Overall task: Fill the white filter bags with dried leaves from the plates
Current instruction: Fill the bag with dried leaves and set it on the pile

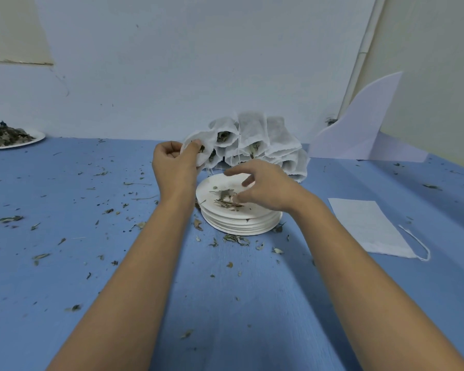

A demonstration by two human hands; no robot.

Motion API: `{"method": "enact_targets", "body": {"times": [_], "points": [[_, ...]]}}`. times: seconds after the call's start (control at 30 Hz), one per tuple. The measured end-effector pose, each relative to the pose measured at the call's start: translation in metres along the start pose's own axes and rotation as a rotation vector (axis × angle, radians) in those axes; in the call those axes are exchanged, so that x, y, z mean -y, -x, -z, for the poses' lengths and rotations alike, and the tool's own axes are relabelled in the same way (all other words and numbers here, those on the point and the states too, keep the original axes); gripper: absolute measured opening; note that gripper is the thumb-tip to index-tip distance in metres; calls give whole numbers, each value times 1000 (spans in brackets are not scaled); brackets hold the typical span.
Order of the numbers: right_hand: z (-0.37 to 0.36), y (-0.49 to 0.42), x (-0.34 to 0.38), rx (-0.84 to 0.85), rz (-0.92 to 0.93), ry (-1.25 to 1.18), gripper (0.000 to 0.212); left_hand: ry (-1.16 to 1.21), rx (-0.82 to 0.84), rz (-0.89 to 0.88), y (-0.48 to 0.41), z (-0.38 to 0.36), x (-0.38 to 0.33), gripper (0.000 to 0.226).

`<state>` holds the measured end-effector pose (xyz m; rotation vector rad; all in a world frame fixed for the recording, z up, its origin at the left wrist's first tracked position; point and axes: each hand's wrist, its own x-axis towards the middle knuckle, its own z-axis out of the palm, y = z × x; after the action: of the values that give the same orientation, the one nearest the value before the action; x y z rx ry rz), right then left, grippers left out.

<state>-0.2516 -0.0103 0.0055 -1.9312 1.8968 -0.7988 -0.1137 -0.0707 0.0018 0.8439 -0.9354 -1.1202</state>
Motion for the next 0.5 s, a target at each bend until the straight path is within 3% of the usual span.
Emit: {"method": "enact_targets", "body": {"times": [0.13, 0.2, 0.5], "points": [[-12, 0, 4, 225, 62, 114, 57, 2, 8, 5, 0, 0, 0, 23], [-16, -1, 4, 259, 76, 243, 54, 12, 5, 12, 0, 1, 0, 24], [-30, -4, 6, 15, 179, 388, 28, -4, 43, 18, 1, 0, -1, 21]]}}
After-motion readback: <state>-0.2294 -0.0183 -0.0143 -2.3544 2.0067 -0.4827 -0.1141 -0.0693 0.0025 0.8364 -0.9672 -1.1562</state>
